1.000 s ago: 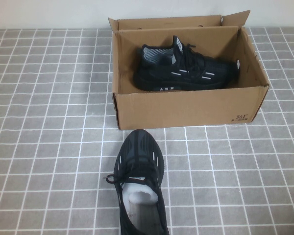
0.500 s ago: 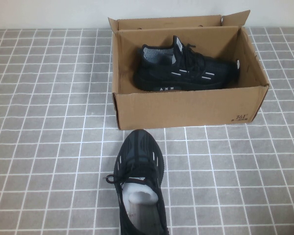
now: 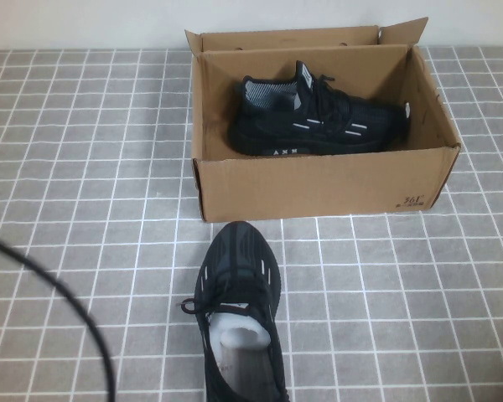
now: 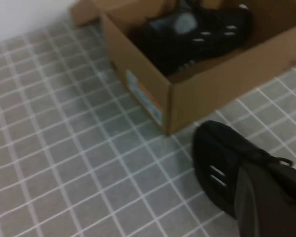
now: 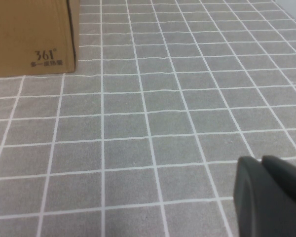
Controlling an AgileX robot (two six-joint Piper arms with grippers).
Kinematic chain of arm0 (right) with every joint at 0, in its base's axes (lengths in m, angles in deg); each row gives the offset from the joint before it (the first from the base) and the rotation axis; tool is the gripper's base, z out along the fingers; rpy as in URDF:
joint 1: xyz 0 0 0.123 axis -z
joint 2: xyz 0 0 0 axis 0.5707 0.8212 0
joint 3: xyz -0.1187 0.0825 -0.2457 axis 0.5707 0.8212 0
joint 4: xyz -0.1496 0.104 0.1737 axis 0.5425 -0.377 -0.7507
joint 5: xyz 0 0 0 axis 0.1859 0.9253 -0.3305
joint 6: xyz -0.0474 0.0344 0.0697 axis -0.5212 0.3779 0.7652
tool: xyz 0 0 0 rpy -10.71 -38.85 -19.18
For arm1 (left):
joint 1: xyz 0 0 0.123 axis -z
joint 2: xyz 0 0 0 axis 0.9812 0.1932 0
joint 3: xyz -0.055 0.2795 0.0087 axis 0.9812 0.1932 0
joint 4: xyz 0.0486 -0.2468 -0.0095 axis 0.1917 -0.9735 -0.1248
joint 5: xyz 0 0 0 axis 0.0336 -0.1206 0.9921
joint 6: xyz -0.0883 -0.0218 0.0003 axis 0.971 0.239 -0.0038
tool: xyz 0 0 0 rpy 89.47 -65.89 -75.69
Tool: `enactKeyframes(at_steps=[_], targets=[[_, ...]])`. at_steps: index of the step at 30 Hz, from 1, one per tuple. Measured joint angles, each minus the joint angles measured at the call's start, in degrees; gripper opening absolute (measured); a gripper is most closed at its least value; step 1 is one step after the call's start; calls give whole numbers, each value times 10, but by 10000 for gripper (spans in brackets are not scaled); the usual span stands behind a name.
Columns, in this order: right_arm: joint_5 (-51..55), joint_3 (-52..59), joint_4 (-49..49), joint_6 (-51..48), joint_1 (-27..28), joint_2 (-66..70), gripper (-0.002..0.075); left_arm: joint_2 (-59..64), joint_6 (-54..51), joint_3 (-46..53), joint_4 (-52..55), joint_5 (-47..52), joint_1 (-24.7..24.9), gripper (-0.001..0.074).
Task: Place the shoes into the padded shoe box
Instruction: Pick up the shoe from the table
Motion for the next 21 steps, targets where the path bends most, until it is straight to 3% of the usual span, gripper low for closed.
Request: enactKeyframes(at_steps=[8, 15, 21], targets=[[0, 0, 0, 0, 0, 0, -8, 78, -69, -10, -55, 10, 38, -4], [0, 0, 0, 0, 0, 0, -8, 141, -68, -11, -47, -8, 154, -4], [0, 0, 0, 0, 0, 0, -8, 197, -28, -11, 30, -46, 260, -4]])
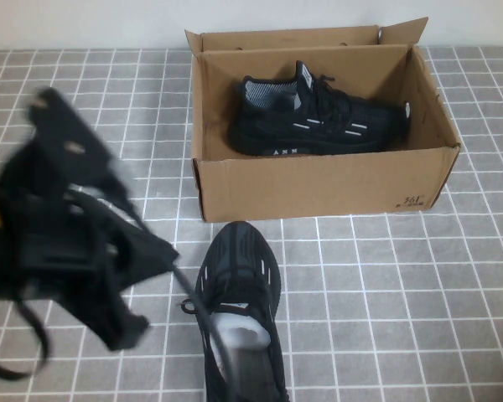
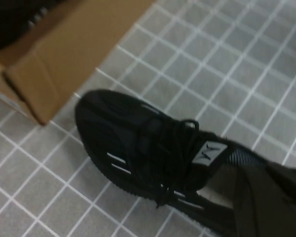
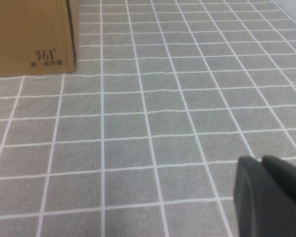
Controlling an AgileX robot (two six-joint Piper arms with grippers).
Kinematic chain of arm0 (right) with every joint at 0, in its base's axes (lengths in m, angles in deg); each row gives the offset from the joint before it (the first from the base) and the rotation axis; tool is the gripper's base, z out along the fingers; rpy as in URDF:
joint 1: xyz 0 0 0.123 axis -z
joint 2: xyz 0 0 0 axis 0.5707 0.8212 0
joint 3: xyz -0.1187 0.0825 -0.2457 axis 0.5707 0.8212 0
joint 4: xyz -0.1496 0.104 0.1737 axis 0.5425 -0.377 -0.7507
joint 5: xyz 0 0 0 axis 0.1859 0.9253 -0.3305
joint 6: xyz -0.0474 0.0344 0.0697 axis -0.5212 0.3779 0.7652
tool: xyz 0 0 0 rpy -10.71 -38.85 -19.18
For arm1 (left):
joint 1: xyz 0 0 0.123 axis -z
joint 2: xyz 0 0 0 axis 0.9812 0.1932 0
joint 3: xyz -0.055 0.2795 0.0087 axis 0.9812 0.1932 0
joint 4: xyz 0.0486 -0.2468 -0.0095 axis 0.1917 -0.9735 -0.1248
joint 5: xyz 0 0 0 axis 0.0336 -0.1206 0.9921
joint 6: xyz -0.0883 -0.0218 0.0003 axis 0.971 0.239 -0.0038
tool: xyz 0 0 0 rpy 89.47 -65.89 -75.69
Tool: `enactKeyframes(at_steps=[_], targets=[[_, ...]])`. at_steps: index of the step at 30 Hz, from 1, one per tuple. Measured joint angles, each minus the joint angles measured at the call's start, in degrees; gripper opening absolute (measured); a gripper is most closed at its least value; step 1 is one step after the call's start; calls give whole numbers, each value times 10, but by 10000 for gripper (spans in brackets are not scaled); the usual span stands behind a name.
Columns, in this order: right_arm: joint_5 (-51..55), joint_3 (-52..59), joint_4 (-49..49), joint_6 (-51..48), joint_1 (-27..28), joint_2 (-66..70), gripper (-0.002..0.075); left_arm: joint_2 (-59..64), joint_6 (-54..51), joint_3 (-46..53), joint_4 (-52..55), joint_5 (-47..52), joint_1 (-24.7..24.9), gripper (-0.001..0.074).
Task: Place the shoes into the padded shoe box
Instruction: Pick up the shoe from the table
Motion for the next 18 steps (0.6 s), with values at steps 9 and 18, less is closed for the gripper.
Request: enactKeyframes(at_steps=[9, 18], targets=[[0, 0, 0, 0, 0, 0, -8, 87, 102, 0, 126, -63, 123, -4], [0, 0, 0, 0, 0, 0, -8, 181, 147, -43, 172, -27, 151, 281]])
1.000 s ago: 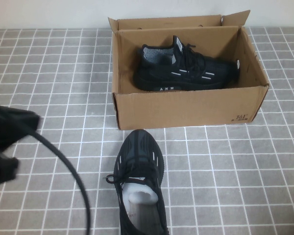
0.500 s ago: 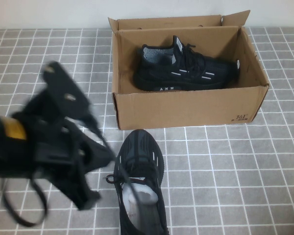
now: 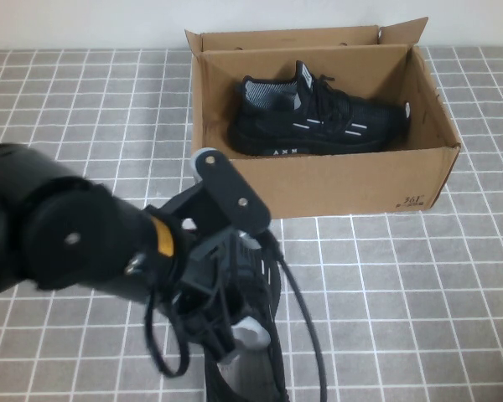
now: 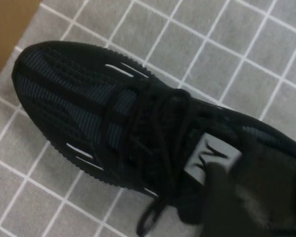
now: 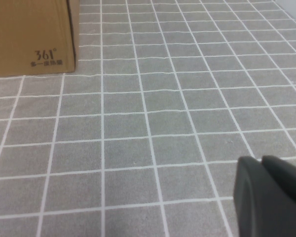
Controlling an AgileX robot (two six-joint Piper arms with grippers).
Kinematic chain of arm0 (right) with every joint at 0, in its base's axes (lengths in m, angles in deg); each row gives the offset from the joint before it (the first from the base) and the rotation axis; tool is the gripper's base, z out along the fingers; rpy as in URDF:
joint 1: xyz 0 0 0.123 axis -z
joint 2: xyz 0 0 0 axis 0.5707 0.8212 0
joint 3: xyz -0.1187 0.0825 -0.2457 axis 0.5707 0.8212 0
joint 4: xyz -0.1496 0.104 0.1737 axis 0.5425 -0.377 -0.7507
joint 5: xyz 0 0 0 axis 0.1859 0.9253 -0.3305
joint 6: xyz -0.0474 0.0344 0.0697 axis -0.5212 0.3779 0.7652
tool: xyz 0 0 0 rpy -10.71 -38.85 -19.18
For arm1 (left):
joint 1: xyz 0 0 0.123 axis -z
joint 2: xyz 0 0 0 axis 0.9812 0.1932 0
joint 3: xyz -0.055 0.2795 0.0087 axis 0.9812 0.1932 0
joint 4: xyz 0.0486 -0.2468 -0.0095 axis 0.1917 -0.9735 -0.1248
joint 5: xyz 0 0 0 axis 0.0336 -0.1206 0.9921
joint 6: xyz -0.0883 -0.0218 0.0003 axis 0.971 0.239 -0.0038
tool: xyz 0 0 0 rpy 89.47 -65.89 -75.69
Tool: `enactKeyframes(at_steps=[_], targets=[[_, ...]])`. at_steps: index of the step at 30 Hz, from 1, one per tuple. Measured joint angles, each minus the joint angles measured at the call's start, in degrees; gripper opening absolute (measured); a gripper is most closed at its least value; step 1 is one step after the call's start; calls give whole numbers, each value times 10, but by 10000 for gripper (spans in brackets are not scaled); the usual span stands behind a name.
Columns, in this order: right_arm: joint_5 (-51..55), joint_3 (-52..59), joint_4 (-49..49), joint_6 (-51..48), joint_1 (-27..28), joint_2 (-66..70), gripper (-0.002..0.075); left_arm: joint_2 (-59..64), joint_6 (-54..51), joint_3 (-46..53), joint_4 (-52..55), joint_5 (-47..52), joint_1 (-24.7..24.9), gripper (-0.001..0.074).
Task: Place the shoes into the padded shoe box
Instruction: Pick up the shoe from the table
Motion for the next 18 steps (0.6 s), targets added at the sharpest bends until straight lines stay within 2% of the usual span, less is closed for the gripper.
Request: enactKeyframes(at_steps=[1, 4, 9, 13, 15, 17, 18], targets=[[0, 0, 0, 0, 0, 0, -8, 9, 2, -5, 3, 0, 0, 344], [0, 0, 0, 0, 0, 0, -8, 33, 5, -9, 10, -12, 0, 474], [0, 0, 0, 0, 0, 0, -8, 72, 6, -9, 31, -20, 0, 529], [0, 0, 0, 0, 0, 0, -8, 105, 29, -9, 69, -34, 0, 524], [0, 0, 0, 0, 0, 0, -8, 115, 66, -9, 101, -42, 0, 490], [0, 0, 0, 0, 0, 0, -8, 118, 116, -9, 123, -46, 4, 400], [0, 0, 0, 0, 0, 0, -8, 118, 136, -9, 128, -46, 5, 326]])
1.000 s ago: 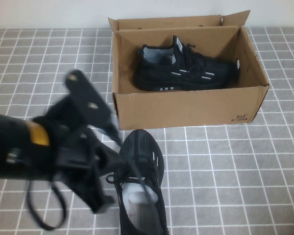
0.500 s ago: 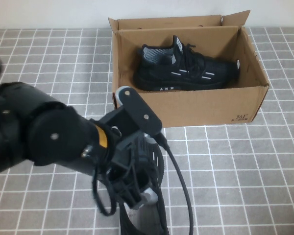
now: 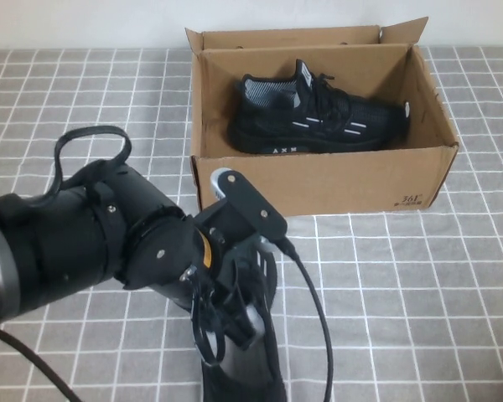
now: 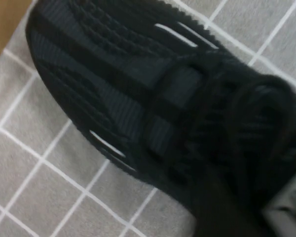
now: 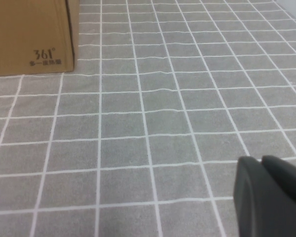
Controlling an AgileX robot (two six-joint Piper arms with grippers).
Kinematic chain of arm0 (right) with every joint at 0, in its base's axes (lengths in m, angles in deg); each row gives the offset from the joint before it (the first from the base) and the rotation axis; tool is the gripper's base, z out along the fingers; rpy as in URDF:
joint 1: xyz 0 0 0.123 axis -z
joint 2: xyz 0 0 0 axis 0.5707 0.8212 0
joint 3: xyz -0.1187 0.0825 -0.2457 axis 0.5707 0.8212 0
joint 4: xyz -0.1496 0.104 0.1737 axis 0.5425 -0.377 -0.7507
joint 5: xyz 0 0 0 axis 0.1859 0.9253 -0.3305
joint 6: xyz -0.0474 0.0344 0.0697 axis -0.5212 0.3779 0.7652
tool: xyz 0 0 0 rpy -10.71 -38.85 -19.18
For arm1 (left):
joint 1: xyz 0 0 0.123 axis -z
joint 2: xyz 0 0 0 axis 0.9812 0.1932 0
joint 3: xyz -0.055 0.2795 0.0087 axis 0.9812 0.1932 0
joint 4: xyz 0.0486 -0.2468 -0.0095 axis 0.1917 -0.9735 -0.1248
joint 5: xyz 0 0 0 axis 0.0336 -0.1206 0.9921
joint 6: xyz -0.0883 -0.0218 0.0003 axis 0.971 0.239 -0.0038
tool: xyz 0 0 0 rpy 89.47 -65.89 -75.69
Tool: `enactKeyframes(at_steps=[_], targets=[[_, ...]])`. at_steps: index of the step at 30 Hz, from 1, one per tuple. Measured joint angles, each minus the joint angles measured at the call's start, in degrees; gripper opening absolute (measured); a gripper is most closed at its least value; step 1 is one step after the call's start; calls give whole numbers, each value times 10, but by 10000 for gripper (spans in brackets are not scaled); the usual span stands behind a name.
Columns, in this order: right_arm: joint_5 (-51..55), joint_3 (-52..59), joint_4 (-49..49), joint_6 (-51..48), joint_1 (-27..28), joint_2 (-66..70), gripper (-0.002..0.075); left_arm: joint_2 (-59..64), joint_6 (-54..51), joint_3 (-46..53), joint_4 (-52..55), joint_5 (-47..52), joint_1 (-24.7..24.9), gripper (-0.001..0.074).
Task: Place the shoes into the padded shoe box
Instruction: Pick up the shoe from the table
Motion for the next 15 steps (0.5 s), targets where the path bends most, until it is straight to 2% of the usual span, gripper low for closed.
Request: enactKeyframes(at_steps=[2, 5, 8, 15], targets=[[0, 0, 0, 0, 0, 0, -8, 0, 20, -2, 10, -4, 1, 160], [0, 0, 0, 0, 0, 0, -8, 0, 29, -16, 8, 3, 1, 57], [0, 0, 0, 0, 0, 0, -8, 0, 33, -44, -10, 37, 0, 27], [0, 0, 0, 0, 0, 0, -8, 1, 83, -159, -76, 139, 0, 16]])
